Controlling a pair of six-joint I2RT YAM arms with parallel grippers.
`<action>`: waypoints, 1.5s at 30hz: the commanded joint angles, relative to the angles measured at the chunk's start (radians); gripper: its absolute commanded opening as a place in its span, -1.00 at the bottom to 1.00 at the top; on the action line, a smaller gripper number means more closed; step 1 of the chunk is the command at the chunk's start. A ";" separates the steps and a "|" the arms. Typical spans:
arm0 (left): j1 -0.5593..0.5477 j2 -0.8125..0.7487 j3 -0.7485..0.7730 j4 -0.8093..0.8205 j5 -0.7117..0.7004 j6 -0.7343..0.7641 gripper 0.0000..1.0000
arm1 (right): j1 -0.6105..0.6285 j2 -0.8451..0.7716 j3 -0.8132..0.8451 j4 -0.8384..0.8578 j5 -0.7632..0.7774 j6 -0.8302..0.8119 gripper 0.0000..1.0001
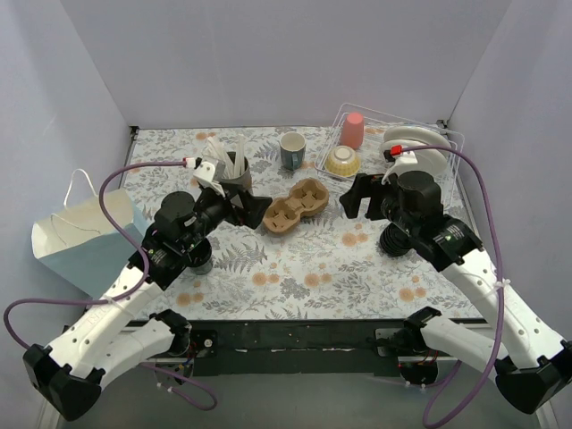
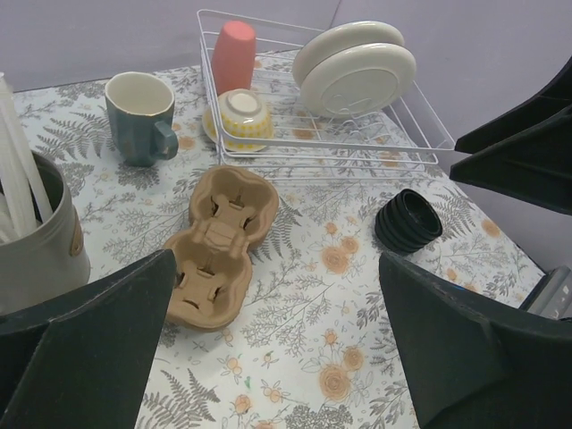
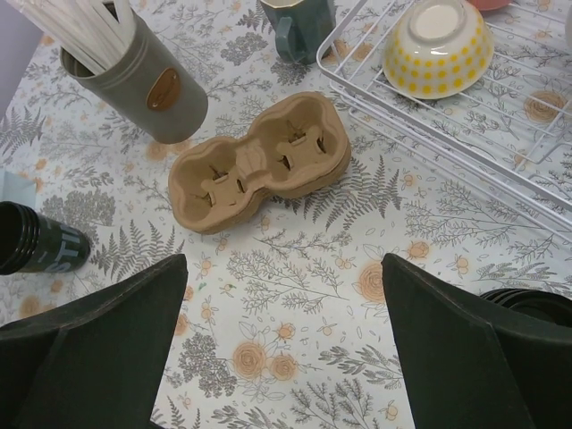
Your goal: Pack the takeout coffee
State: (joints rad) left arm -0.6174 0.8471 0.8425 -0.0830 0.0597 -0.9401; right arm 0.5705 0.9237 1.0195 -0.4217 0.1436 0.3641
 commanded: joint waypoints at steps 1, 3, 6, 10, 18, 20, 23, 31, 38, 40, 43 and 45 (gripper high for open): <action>-0.002 -0.032 0.041 -0.096 -0.049 -0.012 0.96 | -0.001 -0.046 0.022 0.031 0.010 0.015 0.96; -0.002 -0.037 0.062 -0.159 -0.115 -0.032 0.97 | -0.001 -0.057 0.016 0.031 0.011 0.013 0.96; -0.002 0.000 0.127 -0.321 -0.269 -0.090 0.96 | -0.001 -0.075 0.010 0.028 0.017 -0.005 0.96; -0.002 0.115 0.228 -0.592 -0.494 -0.185 0.96 | -0.003 -0.109 -0.018 0.024 0.022 -0.034 0.96; -0.002 0.312 0.240 -0.784 -0.561 -0.275 0.34 | -0.001 -0.172 -0.084 0.077 -0.206 -0.126 0.72; -0.001 0.354 0.251 -0.810 -0.616 -0.316 0.21 | -0.001 -0.174 -0.091 0.087 -0.226 -0.140 0.64; -0.001 0.383 0.259 -0.862 -0.710 -0.359 0.21 | -0.001 -0.164 -0.088 0.072 -0.231 -0.160 0.50; 0.008 0.429 0.215 -0.908 -0.748 -0.422 0.08 | -0.001 -0.163 -0.104 0.057 -0.222 -0.186 0.41; 0.011 0.415 0.185 -0.920 -0.715 -0.456 -0.22 | -0.001 -0.158 -0.114 0.061 -0.226 -0.194 0.38; 0.015 0.411 0.173 -0.919 -0.704 -0.462 -0.24 | -0.001 -0.152 -0.114 0.057 -0.231 -0.194 0.38; 0.019 0.411 0.156 -0.905 -0.686 -0.454 -0.31 | -0.001 -0.149 -0.113 0.051 -0.237 -0.198 0.37; 0.021 0.412 0.159 -0.911 -0.689 -0.462 -0.36 | -0.001 -0.149 -0.114 0.047 -0.236 -0.198 0.37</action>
State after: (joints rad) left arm -0.6041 1.2854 1.0050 -0.9905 -0.6228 -1.3796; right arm 0.5705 0.7769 0.9028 -0.3977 -0.0780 0.1795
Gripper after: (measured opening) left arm 0.340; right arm 0.687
